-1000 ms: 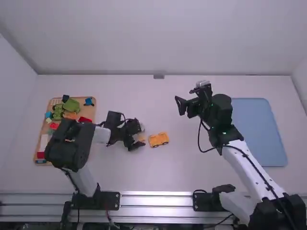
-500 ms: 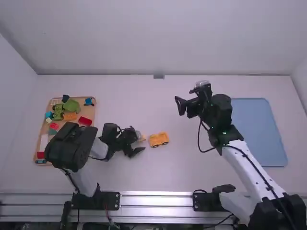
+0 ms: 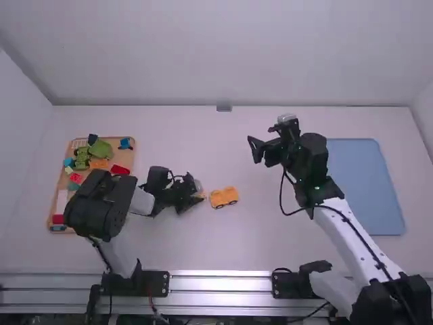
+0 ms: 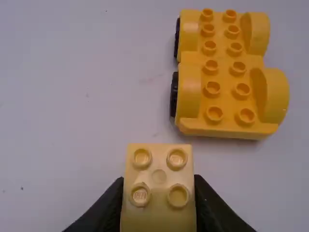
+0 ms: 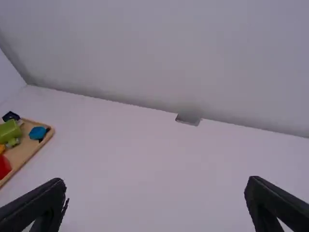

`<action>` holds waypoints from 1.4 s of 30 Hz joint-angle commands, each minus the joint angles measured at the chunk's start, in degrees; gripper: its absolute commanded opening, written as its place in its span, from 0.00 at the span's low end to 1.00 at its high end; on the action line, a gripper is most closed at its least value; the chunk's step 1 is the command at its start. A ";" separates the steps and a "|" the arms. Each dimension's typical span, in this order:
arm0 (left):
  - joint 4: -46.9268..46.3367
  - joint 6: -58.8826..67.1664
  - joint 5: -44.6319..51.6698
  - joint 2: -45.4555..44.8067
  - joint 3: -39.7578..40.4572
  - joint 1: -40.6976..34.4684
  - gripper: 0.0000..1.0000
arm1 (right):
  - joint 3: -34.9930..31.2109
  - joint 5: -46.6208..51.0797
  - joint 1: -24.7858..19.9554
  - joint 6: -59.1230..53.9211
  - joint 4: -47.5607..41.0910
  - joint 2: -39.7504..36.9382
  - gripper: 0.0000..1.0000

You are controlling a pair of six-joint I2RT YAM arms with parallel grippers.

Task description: Assemble lego blocks to make yellow taxi

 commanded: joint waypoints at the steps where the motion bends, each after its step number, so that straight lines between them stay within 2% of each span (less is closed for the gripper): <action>1: -0.57 4.55 1.57 1.09 0.04 -0.26 0.25 | -0.31 -0.26 -0.07 0.07 -1.07 -1.31 0.99; 5: 0.98 4.11 1.11 0.74 -0.26 -0.24 0.24 | -0.31 -1.75 0.79 -11.28 -4.63 -1.31 0.99; 8: 1.57 3.10 1.11 -2.21 -1.27 -0.31 0.21 | -0.33 -9.05 1.70 -24.37 -7.61 -1.25 0.99; 10: 0.83 2.89 1.09 -6.43 -2.10 -0.31 0.18 | -0.33 -13.49 1.92 -32.63 -9.75 -0.57 0.99; 12: -0.35 2.91 1.03 -9.29 -2.27 -0.26 0.18 | -0.33 -15.19 1.81 -36.33 -10.82 0.24 0.99; 15: -5.70 2.91 0.92 -16.79 -2.25 -0.31 0.18 | -0.31 -21.92 0.96 -45.75 -12.76 3.54 0.99; 18: -13.99 2.78 1.11 -26.99 -2.25 -0.31 0.16 | -0.22 -31.58 -0.96 -55.78 -12.28 9.73 0.99; 20: -16.37 2.69 1.09 -29.90 -2.25 -0.31 0.15 | 0.20 -34.05 -1.79 -58.77 -12.24 12.20 0.99; 22: -20.76 2.71 1.07 -35.06 -2.25 -0.31 0.17 | 2.84 -38.88 -3.50 -64.02 -13.86 18.38 0.99; 26: -24.13 2.71 1.11 -38.75 -2.25 -0.33 0.17 | 9.42 -44.65 -4.63 -73.46 -21.03 26.64 0.99; 29: -24.39 2.47 1.09 -38.75 -2.25 -0.31 0.17 | 14.03 -44.50 -4.00 -79.97 -28.70 31.45 0.99; 32: -25.16 1.20 1.14 -38.75 -2.27 -0.31 0.17 | 16.44 -40.02 -2.19 -90.86 -36.79 36.76 0.99; 34: -25.62 1.18 1.14 -38.58 -2.27 -0.31 0.17 | 16.96 -40.54 -0.63 -96.74 -36.81 40.28 0.99; 37: -25.59 1.18 1.11 -38.32 -2.27 -0.33 0.17 | 19.67 -40.04 0.37 -96.28 -37.38 43.21 0.99; 39: -25.64 1.16 1.14 -38.32 -2.27 -0.31 0.17 | 21.79 -40.24 0.83 -93.98 -40.85 44.89 0.99; 42: -26.29 1.18 1.14 -38.32 -2.27 -0.31 0.16 | 22.84 -40.57 1.99 -97.77 -46.62 47.36 0.99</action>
